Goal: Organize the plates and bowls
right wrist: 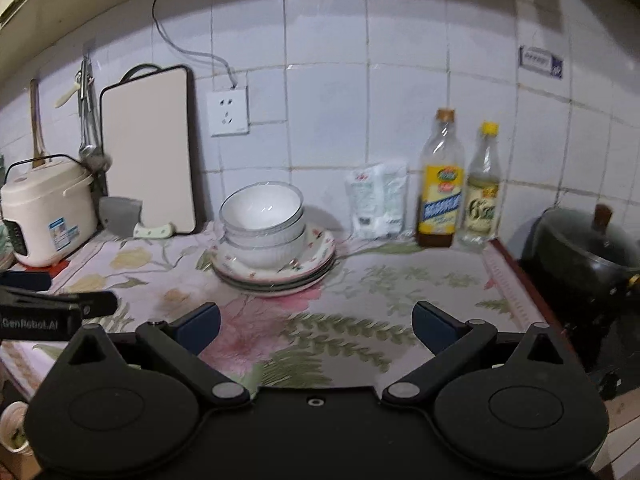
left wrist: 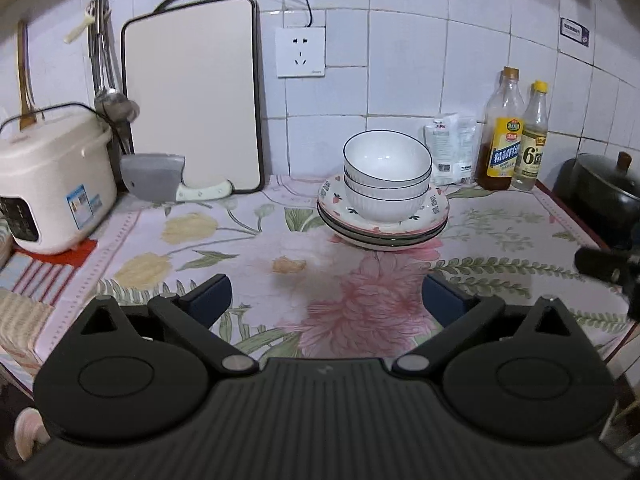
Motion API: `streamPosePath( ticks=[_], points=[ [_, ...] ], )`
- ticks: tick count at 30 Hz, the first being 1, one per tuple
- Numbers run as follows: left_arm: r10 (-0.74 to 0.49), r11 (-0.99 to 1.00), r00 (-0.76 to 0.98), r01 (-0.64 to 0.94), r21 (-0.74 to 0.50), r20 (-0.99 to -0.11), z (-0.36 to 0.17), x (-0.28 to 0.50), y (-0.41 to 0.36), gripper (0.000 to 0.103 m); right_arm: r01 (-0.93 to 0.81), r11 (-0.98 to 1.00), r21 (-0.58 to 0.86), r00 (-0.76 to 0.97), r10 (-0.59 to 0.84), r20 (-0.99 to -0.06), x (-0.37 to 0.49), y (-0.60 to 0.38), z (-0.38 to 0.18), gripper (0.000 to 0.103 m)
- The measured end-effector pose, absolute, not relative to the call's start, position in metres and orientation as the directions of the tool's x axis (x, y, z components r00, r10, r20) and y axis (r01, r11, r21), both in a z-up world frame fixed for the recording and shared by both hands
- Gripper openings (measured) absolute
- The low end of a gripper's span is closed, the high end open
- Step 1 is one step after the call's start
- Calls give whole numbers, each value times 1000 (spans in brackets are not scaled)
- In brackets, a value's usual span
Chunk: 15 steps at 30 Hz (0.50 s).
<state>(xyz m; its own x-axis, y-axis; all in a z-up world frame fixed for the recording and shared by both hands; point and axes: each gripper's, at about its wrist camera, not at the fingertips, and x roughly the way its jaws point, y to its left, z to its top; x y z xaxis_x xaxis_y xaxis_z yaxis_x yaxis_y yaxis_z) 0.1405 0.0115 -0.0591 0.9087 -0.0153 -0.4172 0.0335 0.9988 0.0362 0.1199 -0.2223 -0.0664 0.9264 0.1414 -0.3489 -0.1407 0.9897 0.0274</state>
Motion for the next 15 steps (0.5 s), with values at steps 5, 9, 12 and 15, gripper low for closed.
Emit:
streamPosePath(
  ticks=[5,9,12,15],
  points=[
    [6,1000,918,-2,10,-398,-62,129,12,103,-107,994,-4,945,101,-312,111,-223,-66,103],
    [14,1000,918,-21,-13,-397,-64,124,13,103,-89,996,-1,954,85,-288,104,-227,-69,103],
    [33,999,922,-34,4,-387,-65,123,10,103,-99,995,9,952,98,-289,103,-230,-70,103],
    [52,999,922,-48,20,-385,-68,123,7,103,-103,994,20,951,104,-290,103,-232,-70,103]
  ],
)
